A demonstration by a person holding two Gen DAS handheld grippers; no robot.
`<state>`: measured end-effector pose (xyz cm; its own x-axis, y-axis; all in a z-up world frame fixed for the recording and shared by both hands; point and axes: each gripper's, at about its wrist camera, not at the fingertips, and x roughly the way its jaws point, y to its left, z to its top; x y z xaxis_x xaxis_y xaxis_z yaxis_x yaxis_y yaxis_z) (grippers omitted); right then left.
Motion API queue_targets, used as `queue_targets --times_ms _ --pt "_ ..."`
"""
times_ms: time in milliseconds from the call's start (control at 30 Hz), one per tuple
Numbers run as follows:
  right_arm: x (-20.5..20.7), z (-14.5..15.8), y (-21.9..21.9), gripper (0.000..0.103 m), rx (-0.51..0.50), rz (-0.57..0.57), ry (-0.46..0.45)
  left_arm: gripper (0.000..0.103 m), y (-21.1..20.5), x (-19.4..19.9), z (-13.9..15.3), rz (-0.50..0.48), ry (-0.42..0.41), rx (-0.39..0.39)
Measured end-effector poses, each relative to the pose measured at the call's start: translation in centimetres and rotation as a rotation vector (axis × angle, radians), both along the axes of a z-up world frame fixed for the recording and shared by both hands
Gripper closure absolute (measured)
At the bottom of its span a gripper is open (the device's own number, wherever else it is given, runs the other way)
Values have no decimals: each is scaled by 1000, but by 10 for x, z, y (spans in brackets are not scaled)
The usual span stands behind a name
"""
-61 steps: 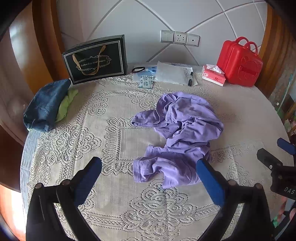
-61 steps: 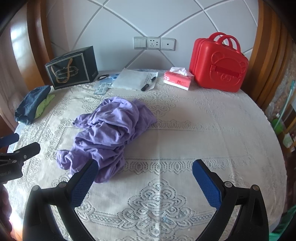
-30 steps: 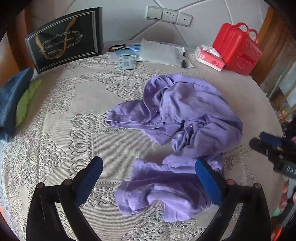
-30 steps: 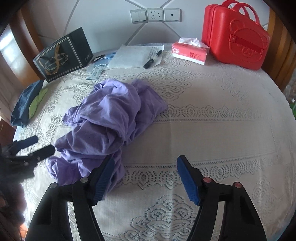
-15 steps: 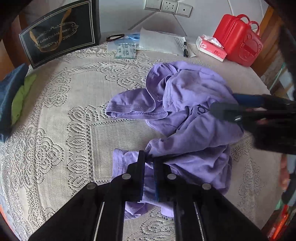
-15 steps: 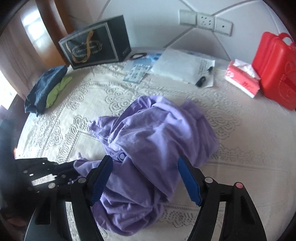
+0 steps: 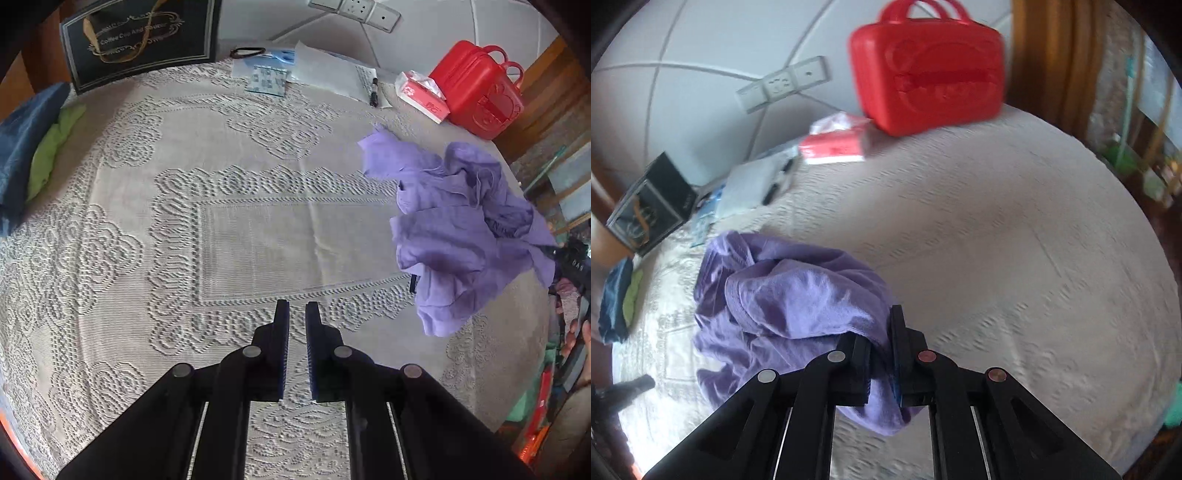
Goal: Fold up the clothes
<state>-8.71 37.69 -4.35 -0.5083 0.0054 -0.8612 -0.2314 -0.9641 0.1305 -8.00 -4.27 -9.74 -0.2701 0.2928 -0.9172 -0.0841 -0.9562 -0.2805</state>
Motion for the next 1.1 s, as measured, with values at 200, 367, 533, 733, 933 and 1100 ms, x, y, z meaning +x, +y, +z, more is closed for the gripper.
queue_targets --times_ms 200,367,533,733,933,1100 --pt "61 -33 54 64 -17 -115 -110 94 48 -8 2 -89 -18 50" --pt "76 -41 84 40 -47 -92 -81 72 103 -2 21 -85 70 -95" --pt "53 -40 102 38 -71 13 -66 0 158 -1 26 -59 120 -142" --pt "19 -35 112 39 -95 153 -53 0 191 -15 10 -16 108 -157" --pt "-4 -36 87 57 -118 278 -54 12 194 -16 -14 18 86 -180" --pt "-3 -44 49 21 -76 395 -77 19 195 -17 -26 21 70 -157"
